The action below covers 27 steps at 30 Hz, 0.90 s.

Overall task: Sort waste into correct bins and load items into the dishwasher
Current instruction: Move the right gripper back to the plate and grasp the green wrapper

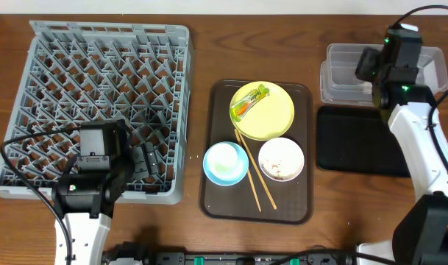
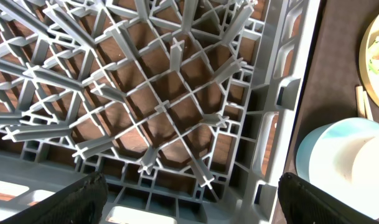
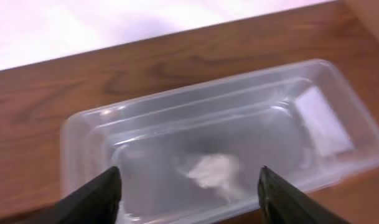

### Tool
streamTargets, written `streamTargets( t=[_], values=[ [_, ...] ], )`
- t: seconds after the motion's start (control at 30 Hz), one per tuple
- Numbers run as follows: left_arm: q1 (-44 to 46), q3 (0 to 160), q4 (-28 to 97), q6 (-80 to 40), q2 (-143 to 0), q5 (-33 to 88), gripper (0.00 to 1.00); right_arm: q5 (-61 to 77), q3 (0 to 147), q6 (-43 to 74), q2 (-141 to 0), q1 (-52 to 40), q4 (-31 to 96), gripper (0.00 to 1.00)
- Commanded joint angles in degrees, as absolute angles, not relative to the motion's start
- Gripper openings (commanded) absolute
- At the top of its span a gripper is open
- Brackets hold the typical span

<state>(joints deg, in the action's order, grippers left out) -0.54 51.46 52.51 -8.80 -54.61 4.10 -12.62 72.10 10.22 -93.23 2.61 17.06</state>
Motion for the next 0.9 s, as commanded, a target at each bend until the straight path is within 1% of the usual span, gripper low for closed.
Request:
streamTargets(
  t=[0.0, 0.1, 0.23, 0.3, 0.43, 0.47, 0.6, 0.67, 0.87],
  values=[
    [-0.23, 53.06, 52.69, -8.88, -54.61, 4.01, 0.89, -1.50, 72.29, 9.02, -90.78, 0.60, 17.34, 0.72],
    [-0.23, 53.06, 52.69, -8.88, -54.61, 4.01, 0.89, 2.70, 72.29, 11.25, -90.11, -3.60, 18.83, 0.72],
    [-0.23, 53.06, 52.66, -8.88, -54.61, 4.01, 0.89, 3.03, 72.25, 15.33, -91.05, -10.59, 20.84, 0.72],
    [-0.23, 53.06, 52.66, -8.88, -54.61, 4.01, 0.89, 1.37, 72.25, 17.17, -92.25, -14.61, 20.73, 0.74],
    [-0.23, 53.06, 52.69, -8.88, -54.61, 4.01, 0.89, -6.59, 72.25, 24.03, -95.44, -21.54, 20.56, 0.83],
    [-0.23, 53.06, 52.69, -8.88, -54.61, 4.01, 0.89, -7.62, 72.25, 25.78, -96.71, -23.42, 20.32, 0.84],
    [-0.23, 53.06, 52.69, -8.88, -54.61, 4.01, 0.89, -6.90, 73.14, 28.69, -100.14, -26.57, 19.62, 0.82],
    [-0.23, 53.04, 52.71, -8.88, -54.61, 4.01, 0.89, -6.61, 75.99, 28.67, -101.51, -27.35, 21.52, 0.82],
    [-0.23, 52.95, 52.66, -8.88, -54.61, 4.01, 0.89, -6.68, 94.67, 27.14, -109.60, -27.18, 37.98, 0.88]
  ],
)
